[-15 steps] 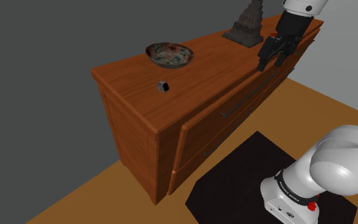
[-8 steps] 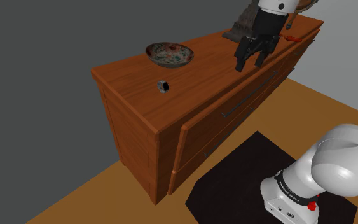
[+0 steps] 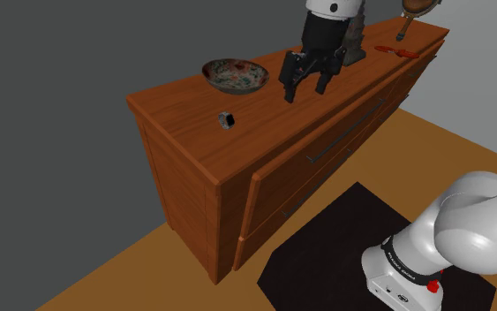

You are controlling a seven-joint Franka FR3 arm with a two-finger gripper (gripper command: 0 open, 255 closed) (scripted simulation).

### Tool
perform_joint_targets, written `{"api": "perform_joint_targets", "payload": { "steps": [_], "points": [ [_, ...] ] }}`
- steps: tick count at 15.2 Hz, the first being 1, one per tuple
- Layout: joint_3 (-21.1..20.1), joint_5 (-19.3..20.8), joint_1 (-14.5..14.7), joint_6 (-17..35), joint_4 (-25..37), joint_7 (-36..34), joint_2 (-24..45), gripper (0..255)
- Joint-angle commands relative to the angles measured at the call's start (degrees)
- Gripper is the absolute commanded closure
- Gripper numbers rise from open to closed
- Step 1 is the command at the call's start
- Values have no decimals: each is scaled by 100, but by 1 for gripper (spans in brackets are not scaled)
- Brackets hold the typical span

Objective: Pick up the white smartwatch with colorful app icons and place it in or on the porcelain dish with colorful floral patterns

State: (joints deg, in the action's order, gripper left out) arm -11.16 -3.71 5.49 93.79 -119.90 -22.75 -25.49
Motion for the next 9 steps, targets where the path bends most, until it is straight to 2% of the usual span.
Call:
{"api": "perform_joint_targets", "payload": {
  "steps": [1,9],
  "points": [
    [-216,11,53,24,350,-253,369,0],
    [-980,376,298,28,1783,-1248,1871,0]
  ]
}}
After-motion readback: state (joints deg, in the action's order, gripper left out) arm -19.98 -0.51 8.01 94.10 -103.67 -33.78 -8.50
